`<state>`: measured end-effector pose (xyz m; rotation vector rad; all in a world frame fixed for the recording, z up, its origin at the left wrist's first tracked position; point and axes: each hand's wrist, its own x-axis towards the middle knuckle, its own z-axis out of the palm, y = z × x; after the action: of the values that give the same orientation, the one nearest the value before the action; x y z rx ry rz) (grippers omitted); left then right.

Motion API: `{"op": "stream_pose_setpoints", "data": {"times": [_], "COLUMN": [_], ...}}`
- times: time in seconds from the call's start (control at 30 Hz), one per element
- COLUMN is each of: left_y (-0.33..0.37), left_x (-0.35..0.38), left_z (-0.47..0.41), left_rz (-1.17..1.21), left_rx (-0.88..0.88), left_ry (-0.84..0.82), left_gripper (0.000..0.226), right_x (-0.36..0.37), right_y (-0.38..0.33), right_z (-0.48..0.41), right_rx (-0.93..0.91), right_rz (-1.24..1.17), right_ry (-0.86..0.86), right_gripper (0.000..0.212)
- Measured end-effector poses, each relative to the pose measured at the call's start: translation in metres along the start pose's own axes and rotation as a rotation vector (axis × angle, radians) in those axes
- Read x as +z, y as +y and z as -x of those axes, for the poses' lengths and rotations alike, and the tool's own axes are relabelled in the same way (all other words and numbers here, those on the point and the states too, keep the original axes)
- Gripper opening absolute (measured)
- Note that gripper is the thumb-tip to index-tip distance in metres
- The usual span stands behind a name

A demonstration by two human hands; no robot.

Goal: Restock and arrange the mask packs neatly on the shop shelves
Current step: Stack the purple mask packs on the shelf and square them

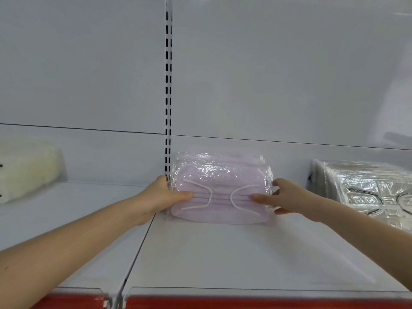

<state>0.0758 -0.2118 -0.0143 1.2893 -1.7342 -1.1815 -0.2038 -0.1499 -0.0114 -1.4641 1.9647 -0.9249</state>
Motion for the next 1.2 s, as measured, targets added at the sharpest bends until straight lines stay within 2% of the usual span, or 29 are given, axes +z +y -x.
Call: {"op": "stream_pose_setpoints", "data": {"times": [0.03, 0.1, 0.27, 0.43, 0.57, 0.7, 0.83, 0.97, 1.07, 1.13, 1.2], "left_y": [0.000, -0.001, -0.002, -0.005, -0.003, 0.002, 0.005, 0.008, 0.008, 0.009, 0.014], "left_x": [0.001, 0.003, 0.007, 0.005, 0.003, 0.005, 0.008, 0.013, 0.022, 0.033, 0.046], "left_z": [0.000, 0.002, 0.004, 0.002, 0.002, 0.009, 0.022, 0.042, 0.058, 0.070, 0.086], "left_rz": [-0.010, -0.046, -0.093, -0.116, -0.126, -0.131, -0.238, -0.481, -0.608, -0.653, -0.672], "left_rx": [0.012, 0.063, 0.127, 0.129, 0.085, 0.073, 0.111, 0.169, 0.273, 0.359, 0.407], "left_ry": [-0.007, -0.033, -0.013, 0.025, 0.042, 0.047, 0.136, 0.189, 0.220, 0.204, 0.152], "left_gripper": [0.059, 0.034, 0.036, 0.025, 0.043, 0.034, 0.060, 0.037, 0.036, 0.052, 0.076], "right_x": [0.000, 0.002, 0.008, 0.007, 0.005, 0.004, 0.000, -0.003, -0.006, -0.008, -0.011], "right_y": [0.000, -0.001, -0.004, -0.006, -0.007, -0.008, -0.005, -0.003, 0.001, 0.003, 0.003], "right_z": [0.000, 0.000, -0.004, 0.001, 0.008, 0.012, 0.010, 0.011, 0.012, 0.017, 0.028], "right_rx": [-0.007, -0.048, -0.125, -0.112, -0.101, -0.101, -0.108, -0.131, -0.156, -0.192, -0.225], "right_rz": [0.000, 0.019, 0.165, 0.162, 0.143, 0.139, 0.166, 0.250, 0.290, 0.336, 0.363], "right_ry": [-0.004, -0.009, 0.103, 0.101, 0.099, 0.102, 0.106, 0.138, 0.161, 0.195, 0.224], "right_gripper": [0.070, 0.063, 0.053, 0.054, 0.053, 0.067, 0.078, 0.074, 0.060, 0.045, 0.052]}}
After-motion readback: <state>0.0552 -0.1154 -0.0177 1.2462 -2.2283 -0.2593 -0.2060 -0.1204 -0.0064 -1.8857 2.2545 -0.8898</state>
